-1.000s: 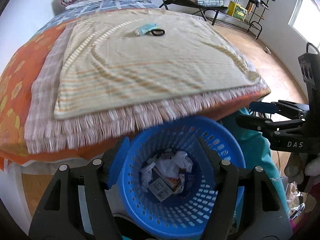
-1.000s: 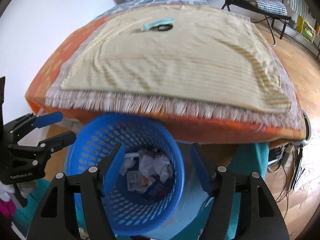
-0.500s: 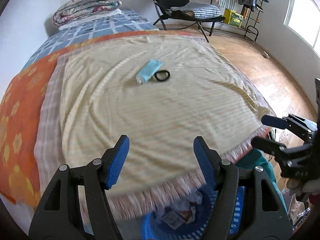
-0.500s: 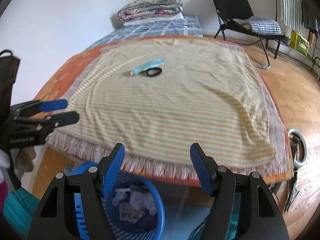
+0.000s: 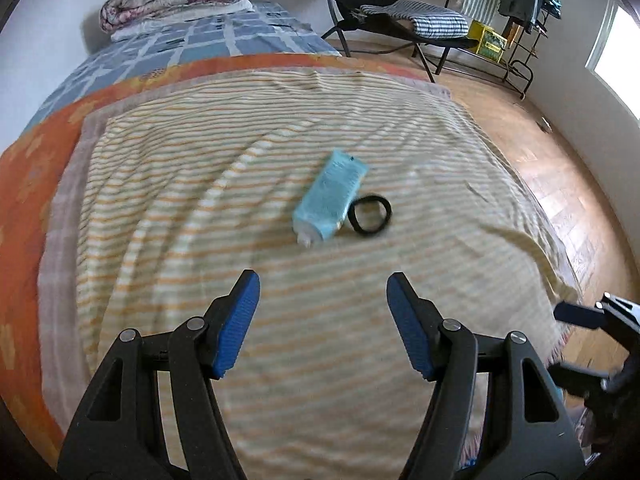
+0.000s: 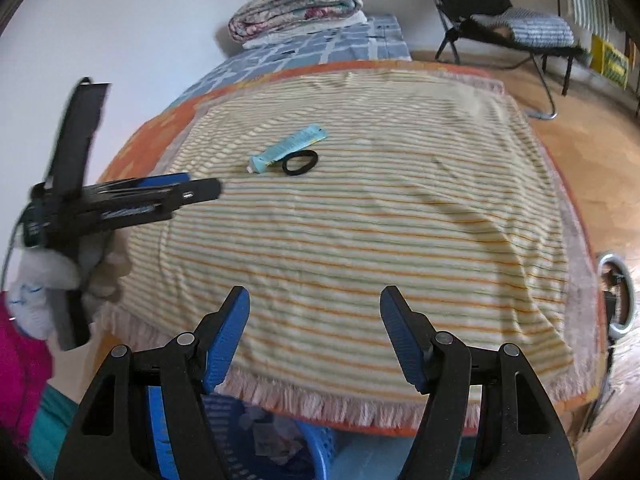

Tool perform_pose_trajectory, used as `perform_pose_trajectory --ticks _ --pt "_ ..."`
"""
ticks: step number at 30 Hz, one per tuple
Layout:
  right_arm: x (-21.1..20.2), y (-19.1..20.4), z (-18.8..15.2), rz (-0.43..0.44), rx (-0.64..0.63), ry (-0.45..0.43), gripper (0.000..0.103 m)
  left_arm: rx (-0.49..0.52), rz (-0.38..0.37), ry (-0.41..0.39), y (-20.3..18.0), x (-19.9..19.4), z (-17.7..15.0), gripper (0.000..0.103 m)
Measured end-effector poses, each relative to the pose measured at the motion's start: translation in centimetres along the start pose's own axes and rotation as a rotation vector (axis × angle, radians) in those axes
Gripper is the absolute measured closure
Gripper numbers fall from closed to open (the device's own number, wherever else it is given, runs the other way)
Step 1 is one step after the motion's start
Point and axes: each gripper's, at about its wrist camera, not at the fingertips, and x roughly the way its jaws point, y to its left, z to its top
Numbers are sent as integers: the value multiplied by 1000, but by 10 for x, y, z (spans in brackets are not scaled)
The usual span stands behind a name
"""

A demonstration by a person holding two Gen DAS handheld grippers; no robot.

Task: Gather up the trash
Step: 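Move both grippers back to the light-blue tube and black hair tie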

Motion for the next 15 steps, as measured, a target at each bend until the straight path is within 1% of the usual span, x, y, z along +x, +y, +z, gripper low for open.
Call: perform_pose_trajectory --ticks 1,3,5,8,9,11,15 --pt "2 0 2 3 -1 -1 36 0 2 2 0 5 4 37" --pt "8 -1 7 0 -11 -4 36 10 11 11 0 17 11 44" --pt "13 -2 13 2 -15 -3 36 30 29 16 -1 28 17 49" --pt "21 -3 21 12 -19 -5 36 55 51 23 -3 39 21 52" --pt "23 -3 23 13 -22 -5 36 57 55 27 -3 42 22 57" --pt "27 -4 27 16 -28 -7 36 53 52 42 0 50 23 65" --pt "37 -6 37 33 -24 -1 36 52 39 44 3 56 23 65"
